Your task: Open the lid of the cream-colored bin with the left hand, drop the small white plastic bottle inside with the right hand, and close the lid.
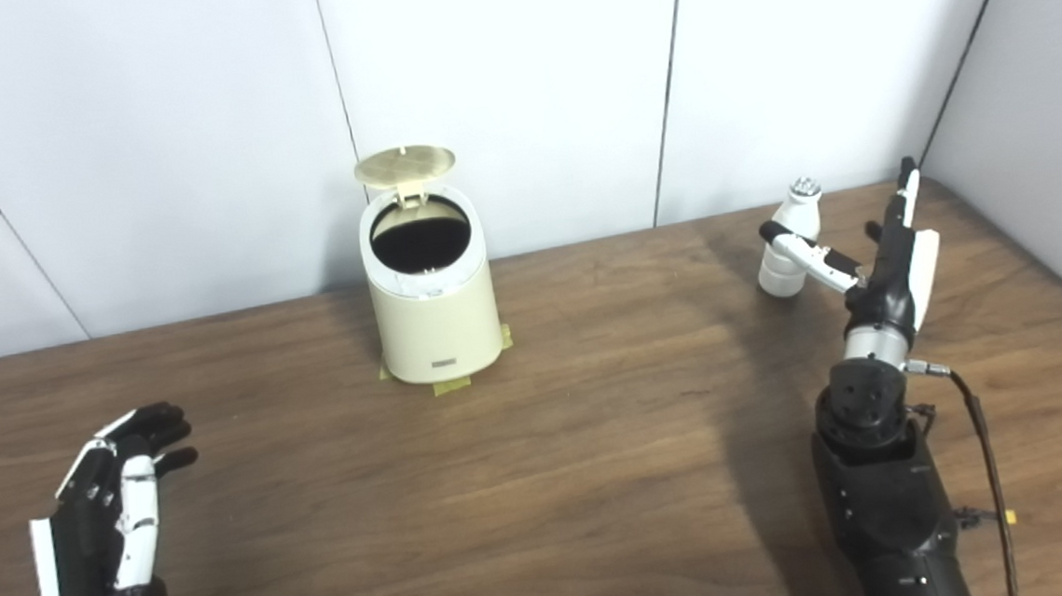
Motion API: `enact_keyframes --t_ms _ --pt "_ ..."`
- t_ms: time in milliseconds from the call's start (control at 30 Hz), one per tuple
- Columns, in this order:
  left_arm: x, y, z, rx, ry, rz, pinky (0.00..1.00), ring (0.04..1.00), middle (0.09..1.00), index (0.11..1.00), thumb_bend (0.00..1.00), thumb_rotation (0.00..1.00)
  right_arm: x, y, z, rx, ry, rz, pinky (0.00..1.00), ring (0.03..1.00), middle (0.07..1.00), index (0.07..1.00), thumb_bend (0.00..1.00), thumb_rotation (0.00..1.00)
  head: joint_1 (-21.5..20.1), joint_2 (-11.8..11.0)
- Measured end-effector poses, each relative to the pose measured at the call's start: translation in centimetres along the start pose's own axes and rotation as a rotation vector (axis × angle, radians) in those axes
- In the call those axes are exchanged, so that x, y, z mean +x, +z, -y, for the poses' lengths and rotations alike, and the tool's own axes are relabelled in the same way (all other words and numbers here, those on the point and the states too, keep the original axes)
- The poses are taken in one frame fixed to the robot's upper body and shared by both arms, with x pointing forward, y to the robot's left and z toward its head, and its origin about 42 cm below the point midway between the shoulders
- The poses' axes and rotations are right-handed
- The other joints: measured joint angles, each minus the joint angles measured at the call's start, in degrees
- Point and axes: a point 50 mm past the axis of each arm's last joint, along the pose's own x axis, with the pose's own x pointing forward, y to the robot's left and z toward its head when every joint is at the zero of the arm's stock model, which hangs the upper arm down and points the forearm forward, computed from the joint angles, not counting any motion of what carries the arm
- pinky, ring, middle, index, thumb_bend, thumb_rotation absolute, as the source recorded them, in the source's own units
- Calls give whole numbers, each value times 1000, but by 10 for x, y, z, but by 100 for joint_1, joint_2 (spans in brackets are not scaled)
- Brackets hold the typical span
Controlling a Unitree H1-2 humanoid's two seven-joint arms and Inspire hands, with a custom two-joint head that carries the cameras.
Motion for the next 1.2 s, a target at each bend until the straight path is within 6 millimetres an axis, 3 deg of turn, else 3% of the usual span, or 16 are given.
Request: enact_keyframes --t_ms 633,833,967,1200 --pt "2 -2 1 -15 3 7 619 697 698 672 172 539 13 -11 0 7 44 -90 646 802 877 918 827 223 -35 -88" --pt "2 -2 1 -16 1 7 631 703 700 670 171 537 12 -13 -4 -35 65 -127 670 795 862 926 815 260 -35 -106" --pt "2 -2 1 -18 0 7 626 696 694 664 171 503 13 -12 -5 -70 94 -131 621 753 830 924 809 270 -35 -106" --pt "2 -2 1 -17 1 8 622 698 693 663 176 535 19 -15 -5 -106 130 -148 629 767 846 923 813 261 -61 -97"
